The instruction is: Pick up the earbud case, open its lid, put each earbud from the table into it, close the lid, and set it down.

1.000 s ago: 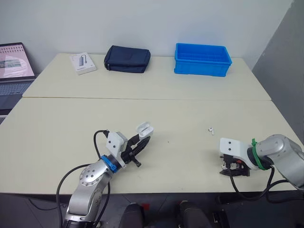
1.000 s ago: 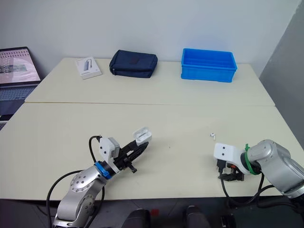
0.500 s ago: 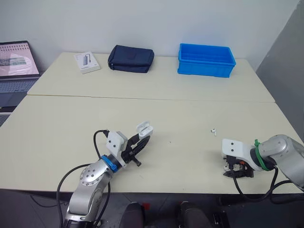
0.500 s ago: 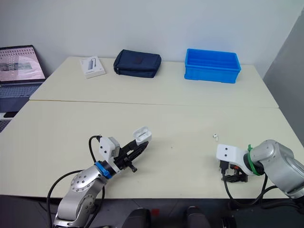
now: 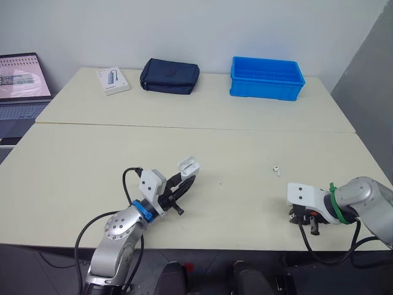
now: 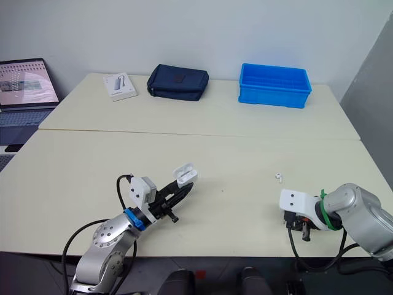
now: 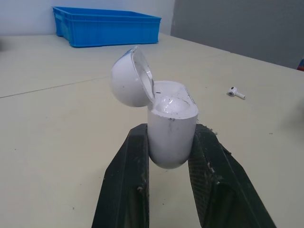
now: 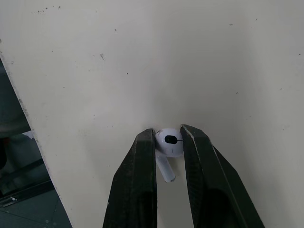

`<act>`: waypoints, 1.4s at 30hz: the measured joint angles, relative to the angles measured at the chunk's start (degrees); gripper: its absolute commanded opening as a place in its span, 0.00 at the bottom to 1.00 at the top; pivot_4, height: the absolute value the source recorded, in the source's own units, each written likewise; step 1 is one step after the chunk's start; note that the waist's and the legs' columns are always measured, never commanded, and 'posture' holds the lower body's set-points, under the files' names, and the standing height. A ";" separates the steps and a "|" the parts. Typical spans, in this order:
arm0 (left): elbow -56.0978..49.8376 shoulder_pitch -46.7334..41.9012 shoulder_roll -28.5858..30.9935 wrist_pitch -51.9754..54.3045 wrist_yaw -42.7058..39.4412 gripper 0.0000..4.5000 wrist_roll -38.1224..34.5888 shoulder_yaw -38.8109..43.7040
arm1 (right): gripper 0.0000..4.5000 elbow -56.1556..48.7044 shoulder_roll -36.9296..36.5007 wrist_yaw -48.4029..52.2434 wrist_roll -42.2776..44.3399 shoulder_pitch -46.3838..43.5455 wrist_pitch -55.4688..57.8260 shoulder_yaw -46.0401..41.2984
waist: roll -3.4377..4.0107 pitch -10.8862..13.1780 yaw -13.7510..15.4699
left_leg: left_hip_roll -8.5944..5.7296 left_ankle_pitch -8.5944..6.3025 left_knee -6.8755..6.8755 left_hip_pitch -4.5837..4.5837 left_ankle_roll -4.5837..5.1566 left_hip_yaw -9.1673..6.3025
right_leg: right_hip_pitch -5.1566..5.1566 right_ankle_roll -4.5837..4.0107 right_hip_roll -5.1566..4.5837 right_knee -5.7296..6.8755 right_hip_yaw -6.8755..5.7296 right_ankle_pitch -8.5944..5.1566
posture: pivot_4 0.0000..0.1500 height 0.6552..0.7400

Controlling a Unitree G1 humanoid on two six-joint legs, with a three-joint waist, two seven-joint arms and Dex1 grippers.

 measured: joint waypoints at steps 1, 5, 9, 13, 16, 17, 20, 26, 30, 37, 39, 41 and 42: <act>0.00 -0.01 0.00 0.00 -0.01 0.16 0.00 0.00 | 0.09 0.10 0.18 0.01 0.30 -0.29 0.14 0.00 | 0.00 0.00 0.00 | 0.00 0.00 0.00 0.00 0.00 0.00 | -0.01 0.00 0.00 0.00 0.00 0.00 | 1.00 1.00; 0.00 -0.14 0.00 -0.01 -0.06 0.16 -0.03 -0.03 | 0.09 0.20 2.26 -0.35 2.00 -1.98 0.48 -0.33 | 0.01 0.01 -0.07 | 0.02 0.00 -0.03 0.00 0.00 0.00 | -0.03 0.00 0.03 0.01 0.01 0.00 | 1.00 1.00; 0.02 -1.00 0.00 -0.01 -0.27 0.16 -0.10 -0.23 | 0.09 0.14 8.97 -1.98 5.59 -7.38 1.67 -3.91 | 0.01 0.02 -0.22 | 0.05 0.00 -0.03 -0.01 0.00 -0.02 | -0.06 0.06 0.08 0.06 0.00 0.04 | 1.00 1.00; 0.08 -2.64 -0.16 -0.03 -0.86 0.16 -0.20 -0.50 | 0.09 0.05 19.53 -6.50 11.67 -13.90 5.55 -9.98 | 0.01 0.01 -0.13 | 0.05 0.00 -0.04 -0.03 0.00 -0.10 | -0.03 0.12 0.09 0.07 -0.07 0.07 | 1.00 1.00; 0.98 -3.91 -0.66 -0.15 -1.30 0.16 -0.20 -0.57 | 0.09 0.11 29.51 -11.61 16.18 -15.81 7.51 -15.02 | 0.00 0.01 0.08 | 0.04 0.00 -0.06 -0.10 0.00 -0.14 | -0.04 0.27 0.10 0.08 -0.10 0.16 | 1.00 1.00; 1.32 -4.09 -0.79 -0.31 -1.31 0.16 -0.20 -0.48 | 0.09 0.17 32.31 -13.22 17.73 -15.83 7.49 -16.02 | -0.01 0.01 0.15 | 0.04 0.00 -0.07 -0.11 0.00 -0.16 | -0.04 0.28 0.10 0.07 -0.13 0.16 | 1.00 1.00; 2.58 -5.05 -1.33 -0.36 -1.42 0.16 -0.18 -0.74 | 0.09 0.29 45.09 -19.48 22.36 -15.65 5.04 -21.22 | 0.01 0.02 0.01 | 0.09 0.00 -0.08 -0.11 0.01 -0.17 | -0.07 0.28 0.16 0.13 -0.10 0.17 | 1.00 1.00; 2.52 -8.49 -3.16 -0.16 -1.68 0.16 -0.80 -1.74 | 0.09 0.10 60.19 -30.90 26.50 -12.44 1.66 -21.59 | 0.03 0.01 -0.01 | 0.10 0.00 -0.05 -0.08 0.01 -0.20 | -0.05 0.27 0.18 0.22 -0.10 0.17 | 1.00 1.00; 2.53 -9.66 -3.38 0.11 -2.03 0.16 -1.96 -1.80 | 0.09 0.42 62.14 -33.64 25.85 -10.47 -2.65 -18.38 | 0.03 0.01 -0.09 | 0.10 0.01 -0.05 -0.08 0.01 -0.19 | -0.06 0.28 0.18 0.22 -0.08 0.18 | 1.00 1.00; 2.74 -10.80 -3.62 0.38 -2.51 0.16 -2.68 -1.77 | 0.09 3.57 62.28 -35.00 23.75 -7.72 -9.83 -14.26 | 0.03 0.01 -0.16 | 0.11 0.01 -0.06 -0.07 0.02 -0.19 | -0.06 0.27 0.19 0.21 -0.07 0.17 | 1.00 1.00; 2.84 -10.96 -3.63 0.40 -2.52 0.16 -2.73 -1.76 | 0.09 4.52 62.05 -35.03 23.55 -7.55 -11.07 -13.68 | 0.03 0.01 -0.16 | 0.11 0.01 -0.06 -0.06 0.02 -0.20 | -0.06 0.27 0.20 0.22 -0.08 0.17 | 1.00 1.00; 3.09 -11.36 -3.74 0.43 -2.53 0.16 -2.80 -1.76 | 0.09 5.22 62.06 -35.08 23.20 -7.46 -12.18 -12.69 | 0.03 0.01 -0.17 | 0.11 0.01 -0.06 -0.06 0.01 -0.22 | -0.06 0.27 0.20 0.23 -0.10 0.17 | 1.00 1.00; 3.15 -11.45 -3.80 0.44 -2.52 0.16 -2.83 -1.76 | 0.09 5.39 62.07 -35.11 23.17 -7.31 -12.60 -12.35 | 0.03 0.01 -0.16 | 0.11 0.01 -0.06 -0.06 0.02 -0.22 | -0.06 0.27 0.21 0.23 -0.10 0.17 | 1.00 1.00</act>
